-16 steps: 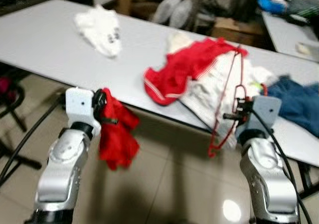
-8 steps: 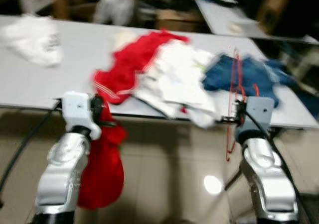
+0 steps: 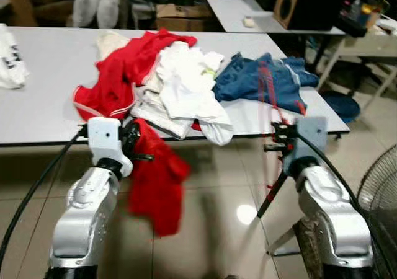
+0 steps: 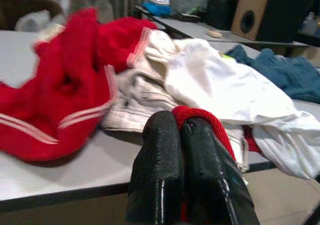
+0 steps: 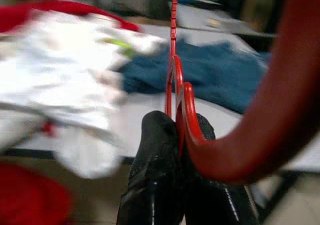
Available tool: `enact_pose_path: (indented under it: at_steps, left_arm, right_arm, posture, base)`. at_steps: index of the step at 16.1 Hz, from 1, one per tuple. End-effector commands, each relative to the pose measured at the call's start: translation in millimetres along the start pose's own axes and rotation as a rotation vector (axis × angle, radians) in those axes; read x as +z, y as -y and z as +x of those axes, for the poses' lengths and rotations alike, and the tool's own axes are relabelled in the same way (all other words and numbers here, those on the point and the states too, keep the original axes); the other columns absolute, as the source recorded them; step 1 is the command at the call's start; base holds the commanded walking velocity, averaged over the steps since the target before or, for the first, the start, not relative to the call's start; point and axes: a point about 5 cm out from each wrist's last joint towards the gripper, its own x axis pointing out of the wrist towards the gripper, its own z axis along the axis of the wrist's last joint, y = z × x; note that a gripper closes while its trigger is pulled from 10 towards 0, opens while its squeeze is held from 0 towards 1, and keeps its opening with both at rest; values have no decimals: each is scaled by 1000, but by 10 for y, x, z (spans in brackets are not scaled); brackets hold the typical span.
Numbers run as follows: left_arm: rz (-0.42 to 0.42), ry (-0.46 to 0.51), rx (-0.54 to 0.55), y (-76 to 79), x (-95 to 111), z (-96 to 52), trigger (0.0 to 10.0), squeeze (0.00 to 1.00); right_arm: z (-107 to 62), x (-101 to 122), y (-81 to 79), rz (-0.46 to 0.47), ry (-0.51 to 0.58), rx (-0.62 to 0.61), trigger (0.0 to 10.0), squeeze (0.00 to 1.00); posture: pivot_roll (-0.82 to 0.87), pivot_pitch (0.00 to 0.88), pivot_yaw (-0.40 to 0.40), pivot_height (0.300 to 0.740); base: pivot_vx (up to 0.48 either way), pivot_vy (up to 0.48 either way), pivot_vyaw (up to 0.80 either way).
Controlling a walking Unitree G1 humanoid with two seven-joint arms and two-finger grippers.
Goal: Hang hanger
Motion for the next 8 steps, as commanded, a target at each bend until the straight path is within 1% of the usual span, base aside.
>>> enact_pose_path:
  at_steps: [1, 2, 3, 5, 7, 8]
  left_arm:
    - [15, 62, -9, 15, 123, 12, 10000, 0]
    - [8, 67, -8, 12, 134, 10, 10000, 0]
    - [9, 70, -7, 5, 143, 9, 10000, 0]
    - [16, 83, -26, 5, 190, 25, 10000, 0]
    - [29, 104, -43, -2, 249, 54, 10000, 0]
    - [38, 128, -49, -24, 329, 108, 10000, 0]
  right_arm:
    - [29, 30, -47, 11, 1, 70, 10000, 0]
    - [31, 51, -57, 16, 6, 95, 10000, 0]
    - [32, 72, -49, -4, 9, 111, 10000, 0]
    - [36, 139, -36, -81, 28, 184, 10000, 0]
    - [40, 180, -23, -108, 36, 211, 10000, 0]
    - [31, 245, 4, -173, 51, 261, 10000, 0]
  posture:
    - [-54, 0, -52, 740]
    - [-55, 0, -59, 740]
    - [-56, 0, -62, 740]
    - [-58, 0, -64, 740]
    - [-55, 0, -67, 740]
    - [-51, 0, -72, 740]
  base:
    - [274, 0, 0]
    - [274, 0, 0]
    - [307, 0, 0]
    - [341, 0, 0]
    - [398, 0, 475]
    - [412, 0, 638]
